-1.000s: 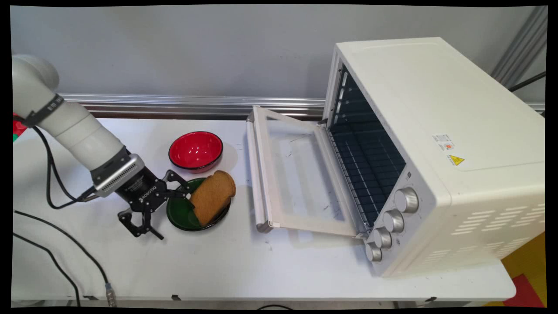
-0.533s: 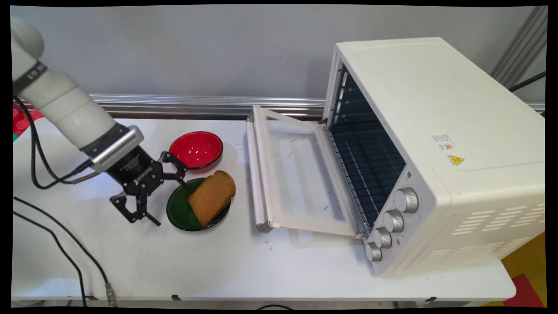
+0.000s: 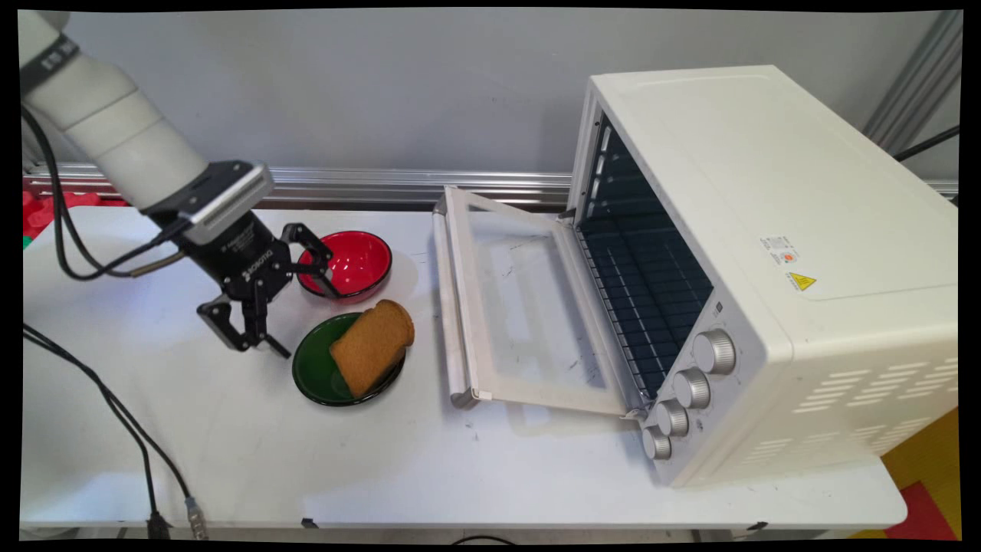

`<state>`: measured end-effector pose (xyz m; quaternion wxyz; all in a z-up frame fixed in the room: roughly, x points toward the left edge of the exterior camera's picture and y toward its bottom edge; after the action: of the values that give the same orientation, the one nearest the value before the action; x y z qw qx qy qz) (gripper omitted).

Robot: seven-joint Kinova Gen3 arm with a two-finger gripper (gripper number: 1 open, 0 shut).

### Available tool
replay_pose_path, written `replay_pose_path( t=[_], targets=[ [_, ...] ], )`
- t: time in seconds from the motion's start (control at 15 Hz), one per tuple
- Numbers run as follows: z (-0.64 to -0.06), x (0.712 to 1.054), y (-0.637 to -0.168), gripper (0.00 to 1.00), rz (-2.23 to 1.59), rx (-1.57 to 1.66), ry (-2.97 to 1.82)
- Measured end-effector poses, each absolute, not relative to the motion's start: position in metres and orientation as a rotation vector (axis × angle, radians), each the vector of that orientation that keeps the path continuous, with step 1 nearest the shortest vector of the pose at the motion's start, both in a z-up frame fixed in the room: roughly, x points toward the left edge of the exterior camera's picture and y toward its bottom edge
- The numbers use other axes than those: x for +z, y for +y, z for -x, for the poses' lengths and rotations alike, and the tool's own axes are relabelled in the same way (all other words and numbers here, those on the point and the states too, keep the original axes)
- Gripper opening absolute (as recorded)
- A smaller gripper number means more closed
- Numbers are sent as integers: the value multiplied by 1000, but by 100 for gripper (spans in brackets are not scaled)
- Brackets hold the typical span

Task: Close the oven

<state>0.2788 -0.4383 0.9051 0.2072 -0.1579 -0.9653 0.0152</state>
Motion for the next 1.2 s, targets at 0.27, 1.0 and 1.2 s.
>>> replay_pose_path(
  t=[0.27,1.0,1.2],
  targets=[
    [-272,917,-449,100,339,38,-2727],
    [-245,936,-512,100,-290,-46,-2709],
    [-242,932,-524,100,-386,-55,-2687]
  ],
)
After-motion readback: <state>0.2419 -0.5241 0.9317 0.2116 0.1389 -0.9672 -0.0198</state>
